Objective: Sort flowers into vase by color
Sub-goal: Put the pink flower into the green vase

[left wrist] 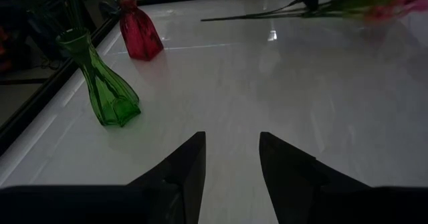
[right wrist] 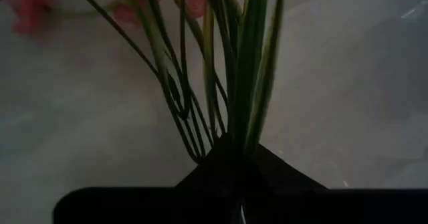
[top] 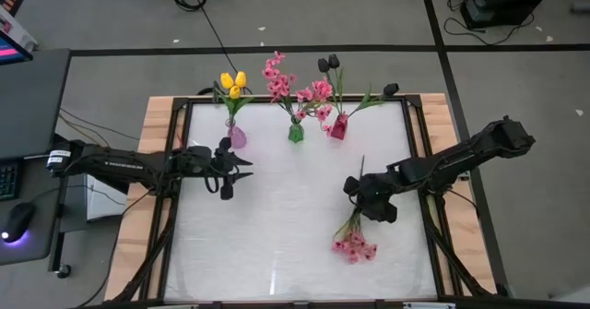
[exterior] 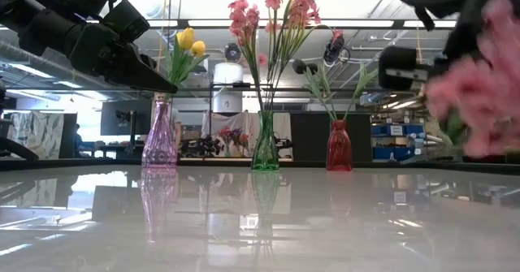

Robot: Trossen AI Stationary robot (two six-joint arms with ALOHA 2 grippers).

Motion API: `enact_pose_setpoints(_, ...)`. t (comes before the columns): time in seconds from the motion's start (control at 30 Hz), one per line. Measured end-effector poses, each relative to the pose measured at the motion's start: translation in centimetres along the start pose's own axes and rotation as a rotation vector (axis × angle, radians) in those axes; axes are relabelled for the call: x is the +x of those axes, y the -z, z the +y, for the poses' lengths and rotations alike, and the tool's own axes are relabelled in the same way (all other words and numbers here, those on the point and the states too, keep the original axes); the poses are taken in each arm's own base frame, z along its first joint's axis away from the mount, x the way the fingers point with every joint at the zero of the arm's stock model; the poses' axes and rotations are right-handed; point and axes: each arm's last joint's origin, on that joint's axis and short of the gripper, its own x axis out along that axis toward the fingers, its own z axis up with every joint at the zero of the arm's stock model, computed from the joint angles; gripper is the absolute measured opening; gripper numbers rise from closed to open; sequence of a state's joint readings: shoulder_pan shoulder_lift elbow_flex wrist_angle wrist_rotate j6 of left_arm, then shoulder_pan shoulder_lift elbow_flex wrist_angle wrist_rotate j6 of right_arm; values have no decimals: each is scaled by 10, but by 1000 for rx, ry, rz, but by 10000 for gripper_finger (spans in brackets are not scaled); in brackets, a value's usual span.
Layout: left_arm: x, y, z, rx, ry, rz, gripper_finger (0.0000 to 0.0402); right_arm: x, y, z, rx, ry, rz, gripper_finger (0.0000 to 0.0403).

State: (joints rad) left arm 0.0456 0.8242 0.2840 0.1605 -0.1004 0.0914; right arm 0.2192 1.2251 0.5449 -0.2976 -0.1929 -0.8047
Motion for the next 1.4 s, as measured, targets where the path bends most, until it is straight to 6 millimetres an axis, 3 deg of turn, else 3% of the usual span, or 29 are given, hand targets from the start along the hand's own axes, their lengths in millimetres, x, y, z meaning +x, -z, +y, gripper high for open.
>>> enact_pose_setpoints(0.27,0,0,0,0,0,0,146,-24,-36,-29,122,76,-129,11)
enact_pose_setpoints(0.47,0,0,0,0,0,0,146,-56,-66,-51,106,163,-248,13)
enact_pose_setpoints(0.77,0,0,0,0,0,0,146,-102,-102,-78,232,295,-446,13)
enact_pose_setpoints(1.23,0,0,0,0,0,-1,146,-142,-115,-118,503,786,-775,13)
enact_pose_setpoints(1.4,0,0,0,0,0,-1,146,-148,-115,-125,578,962,-806,13)
